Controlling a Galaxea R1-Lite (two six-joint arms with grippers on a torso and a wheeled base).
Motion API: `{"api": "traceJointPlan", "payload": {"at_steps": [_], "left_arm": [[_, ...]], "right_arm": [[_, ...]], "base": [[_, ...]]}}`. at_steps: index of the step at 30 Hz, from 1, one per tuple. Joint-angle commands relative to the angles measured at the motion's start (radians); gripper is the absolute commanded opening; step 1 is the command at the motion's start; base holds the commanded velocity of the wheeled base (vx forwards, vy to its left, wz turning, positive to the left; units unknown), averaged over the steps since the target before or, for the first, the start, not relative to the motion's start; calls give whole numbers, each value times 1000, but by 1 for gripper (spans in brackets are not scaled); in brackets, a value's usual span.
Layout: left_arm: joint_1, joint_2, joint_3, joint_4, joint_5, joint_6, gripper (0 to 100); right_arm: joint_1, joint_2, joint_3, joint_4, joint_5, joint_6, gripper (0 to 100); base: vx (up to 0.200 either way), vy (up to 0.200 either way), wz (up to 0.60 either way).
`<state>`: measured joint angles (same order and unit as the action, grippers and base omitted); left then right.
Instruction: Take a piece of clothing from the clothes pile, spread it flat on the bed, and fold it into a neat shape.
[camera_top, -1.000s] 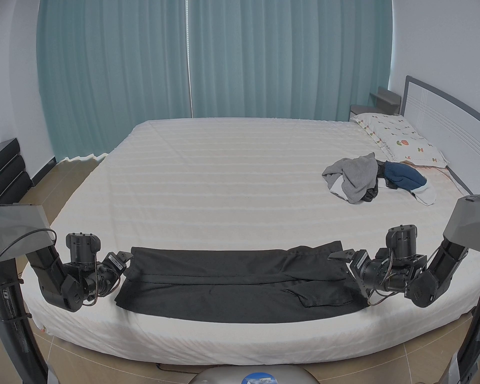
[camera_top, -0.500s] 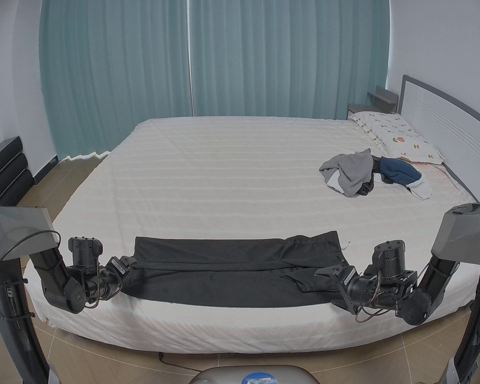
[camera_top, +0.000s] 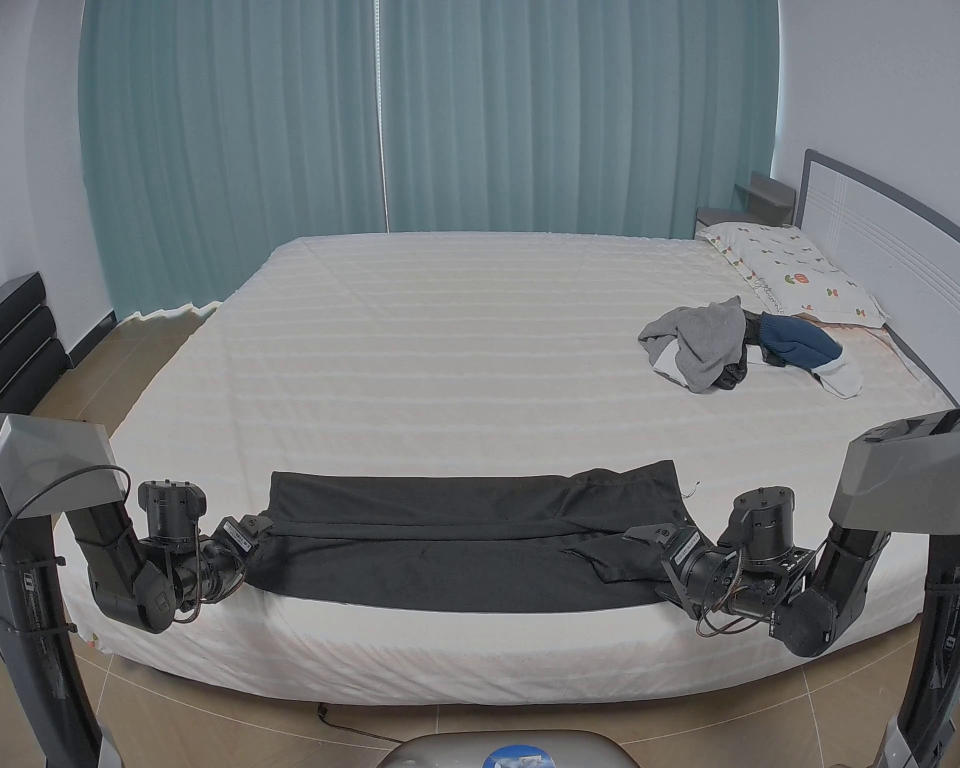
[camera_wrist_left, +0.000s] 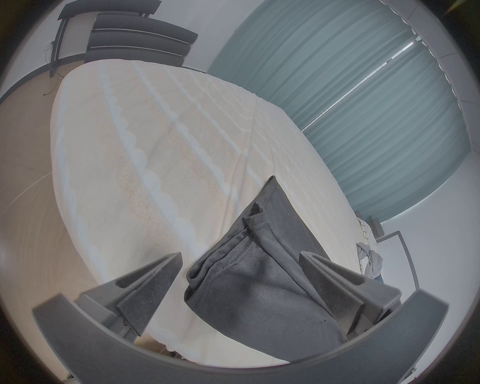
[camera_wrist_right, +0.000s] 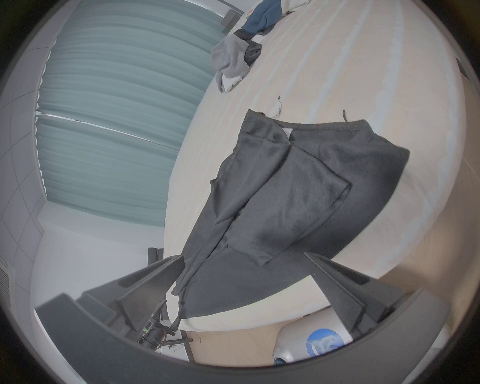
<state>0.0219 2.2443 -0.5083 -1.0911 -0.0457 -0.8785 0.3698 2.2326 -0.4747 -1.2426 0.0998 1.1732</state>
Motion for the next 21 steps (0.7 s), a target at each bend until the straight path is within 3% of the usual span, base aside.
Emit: {"api": "traceJointPlan", "payload": {"at_steps": [1, 21], "left_arm": [[1, 6, 1, 0, 0, 0, 100], [3, 18, -6, -1, 1, 3, 100]], "right_arm": [[-2, 25, 1, -15, -3, 0, 100], [-3, 111, -61, -61, -49, -4, 100]], "base": [[0, 0, 0], [0, 0, 0]]}}
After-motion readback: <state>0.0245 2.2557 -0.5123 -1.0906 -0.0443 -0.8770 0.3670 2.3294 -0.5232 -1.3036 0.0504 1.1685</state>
